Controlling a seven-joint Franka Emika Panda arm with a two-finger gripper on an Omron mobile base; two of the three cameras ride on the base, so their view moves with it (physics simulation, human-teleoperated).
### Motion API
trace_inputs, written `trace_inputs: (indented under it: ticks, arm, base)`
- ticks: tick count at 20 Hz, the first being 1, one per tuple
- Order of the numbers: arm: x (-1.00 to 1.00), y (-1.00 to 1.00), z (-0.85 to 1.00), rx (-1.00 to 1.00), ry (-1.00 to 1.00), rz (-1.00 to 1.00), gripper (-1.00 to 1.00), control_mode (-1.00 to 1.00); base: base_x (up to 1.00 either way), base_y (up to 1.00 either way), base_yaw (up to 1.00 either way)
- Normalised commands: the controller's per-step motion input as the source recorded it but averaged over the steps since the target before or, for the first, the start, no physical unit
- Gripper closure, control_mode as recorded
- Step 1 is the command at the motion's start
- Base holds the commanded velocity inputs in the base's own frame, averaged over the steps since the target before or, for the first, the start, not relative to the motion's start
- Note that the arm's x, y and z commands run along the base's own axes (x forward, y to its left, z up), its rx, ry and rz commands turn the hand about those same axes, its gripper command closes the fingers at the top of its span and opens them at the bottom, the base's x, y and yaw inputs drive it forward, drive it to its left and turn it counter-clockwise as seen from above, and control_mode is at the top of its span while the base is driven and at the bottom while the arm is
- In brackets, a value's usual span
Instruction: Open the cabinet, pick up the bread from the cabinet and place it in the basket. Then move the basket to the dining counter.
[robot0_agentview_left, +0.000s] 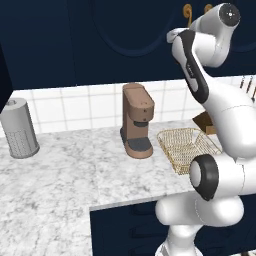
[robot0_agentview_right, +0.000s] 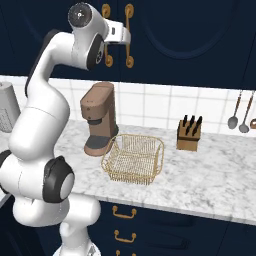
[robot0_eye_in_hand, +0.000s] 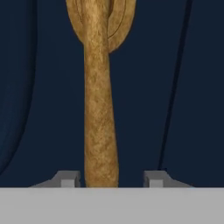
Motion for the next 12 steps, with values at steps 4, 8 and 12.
trace_inputs:
  ticks: [4,8,12]
  arm:
    - [0.17,0.18,0.0,0.0,0.0,0.03,1.0,-1.0]
    - [-0.44,0.96,0.0,0.08,0.0,0.13,1.0,-1.0]
    - [-0.72,1.0,0.0,0.06,0.0,0.13,1.0,-1.0]
  base:
    - [0.0,0.0,0.0]
    - [0.0,0.0,0.0]
    - [0.0,0.0,0.0]
